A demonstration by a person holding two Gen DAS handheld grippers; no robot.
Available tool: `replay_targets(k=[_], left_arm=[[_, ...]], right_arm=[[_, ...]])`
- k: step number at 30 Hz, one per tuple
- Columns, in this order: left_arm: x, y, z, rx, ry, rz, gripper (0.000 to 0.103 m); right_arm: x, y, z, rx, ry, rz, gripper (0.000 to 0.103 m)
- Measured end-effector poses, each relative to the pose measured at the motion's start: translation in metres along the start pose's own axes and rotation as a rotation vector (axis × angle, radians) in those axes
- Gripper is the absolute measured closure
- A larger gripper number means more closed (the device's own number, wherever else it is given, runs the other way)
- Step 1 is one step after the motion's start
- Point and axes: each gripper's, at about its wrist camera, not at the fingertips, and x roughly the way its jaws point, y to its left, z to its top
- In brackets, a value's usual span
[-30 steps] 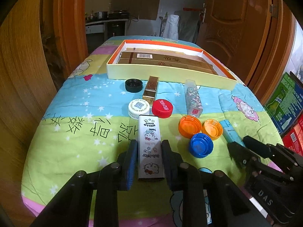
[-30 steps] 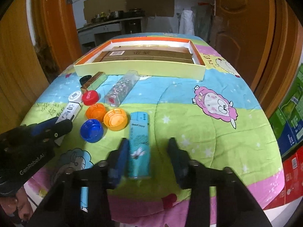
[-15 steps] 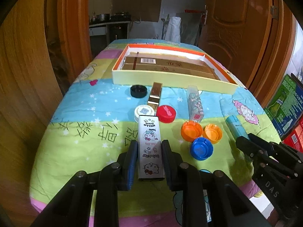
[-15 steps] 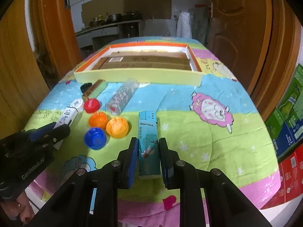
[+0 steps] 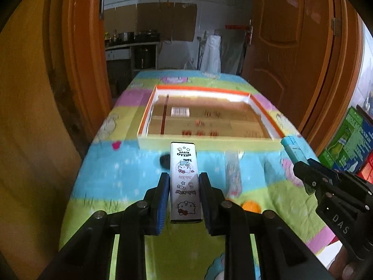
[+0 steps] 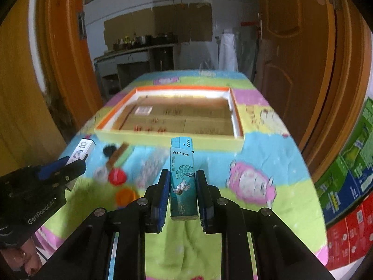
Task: Organize rigid objects
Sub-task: 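Carry both boxes into the tray box and open both grippers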
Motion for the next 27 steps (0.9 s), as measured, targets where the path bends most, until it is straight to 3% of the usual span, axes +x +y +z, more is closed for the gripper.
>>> replay_targets(k=[7, 17, 27], left_arm=[[0.014, -0.007, 0.052, 0.001, -0.039, 0.001, 0.077], [0.05, -0.015, 0.12, -0.004, -0.051, -0.008, 0.077], [0.113, -0.012, 0.161, -0.005, 0.043, -0.032, 0.077]], right_arm=[[0.008, -0.016, 0.049, 0.003, -0.044, 0.018, 0.08], [0.051, -0.033, 0.114, 0.014, -0.03, 0.069, 0.08], [0.117, -0.043, 0.159, 0.041, 0.045, 0.099, 0.08]])
